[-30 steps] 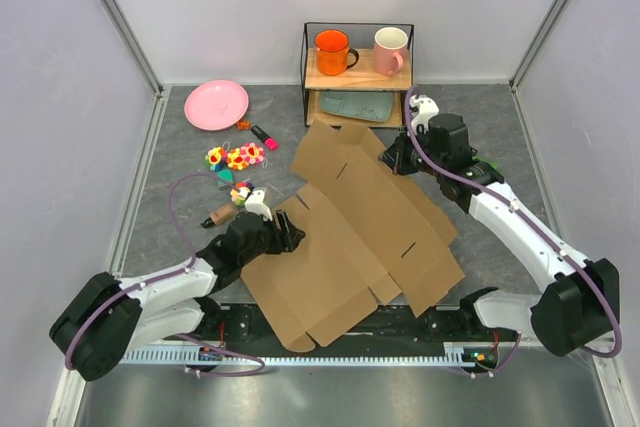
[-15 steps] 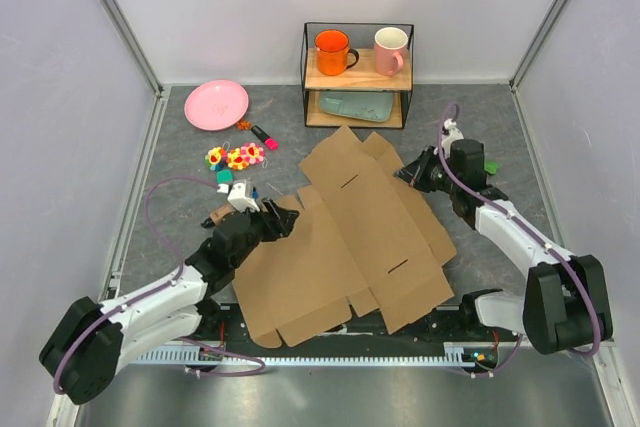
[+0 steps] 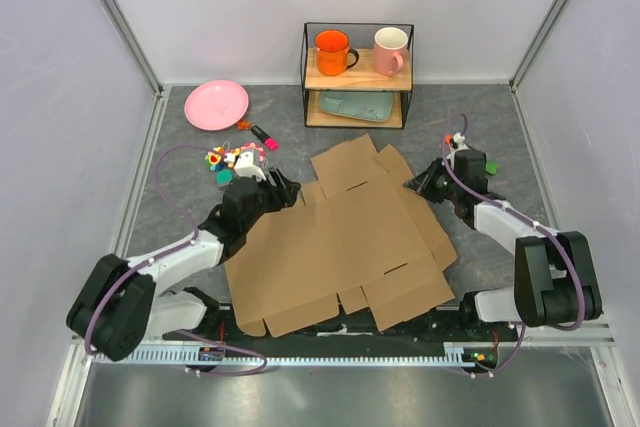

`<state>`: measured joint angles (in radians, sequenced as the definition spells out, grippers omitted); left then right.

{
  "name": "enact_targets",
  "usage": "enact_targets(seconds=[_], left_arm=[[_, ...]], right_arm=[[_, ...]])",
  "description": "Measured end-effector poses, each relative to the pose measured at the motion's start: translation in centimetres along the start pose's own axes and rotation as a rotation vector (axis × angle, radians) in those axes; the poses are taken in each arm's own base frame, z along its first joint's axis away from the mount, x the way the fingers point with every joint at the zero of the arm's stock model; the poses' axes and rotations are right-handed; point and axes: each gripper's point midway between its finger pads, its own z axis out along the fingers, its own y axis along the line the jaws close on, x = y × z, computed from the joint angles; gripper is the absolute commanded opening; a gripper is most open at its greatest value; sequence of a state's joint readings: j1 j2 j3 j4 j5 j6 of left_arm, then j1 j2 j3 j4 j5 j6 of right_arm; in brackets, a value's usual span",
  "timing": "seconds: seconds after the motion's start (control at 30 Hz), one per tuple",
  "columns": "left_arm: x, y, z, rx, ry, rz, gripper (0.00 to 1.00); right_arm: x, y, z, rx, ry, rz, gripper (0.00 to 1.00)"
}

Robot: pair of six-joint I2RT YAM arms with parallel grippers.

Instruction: Fold the paper box

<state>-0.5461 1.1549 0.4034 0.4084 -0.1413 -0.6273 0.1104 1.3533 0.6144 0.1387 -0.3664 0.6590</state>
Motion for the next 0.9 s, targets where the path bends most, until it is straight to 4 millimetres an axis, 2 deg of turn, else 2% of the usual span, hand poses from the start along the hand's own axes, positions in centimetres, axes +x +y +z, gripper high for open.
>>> enact_targets(seconds=[0.13, 0.23, 0.43, 0.73, 0.9], left_arm=[[-0.6, -0.3, 2.0, 0.015, 0.036, 0.024, 0.72], [-0.4, -1.4, 4.0, 0.065, 0.095, 0.074, 0.71], [1.1, -2.3, 6.8, 0.137, 0.206, 0.153, 0.71], [3.5, -0.4, 8.9, 0.133, 0.33, 0.194, 0.7], [4.8, 0.5, 10.0, 0.131, 0.384, 0.189, 0.66]], right_arm=[[1.5, -2.9, 0.2, 0.065, 0.031, 0.045, 0.0], [2.4, -4.0, 0.1, 0.087, 0.051, 0.063, 0.0], [2.1, -3.9, 0.2, 0.072, 0.041, 0.031, 0.0], [1.9, -3.5, 0.2, 0.047, 0.034, 0.007, 0.0], [1.7, -3.2, 0.3, 0.031, 0.029, 0.003, 0.0]])
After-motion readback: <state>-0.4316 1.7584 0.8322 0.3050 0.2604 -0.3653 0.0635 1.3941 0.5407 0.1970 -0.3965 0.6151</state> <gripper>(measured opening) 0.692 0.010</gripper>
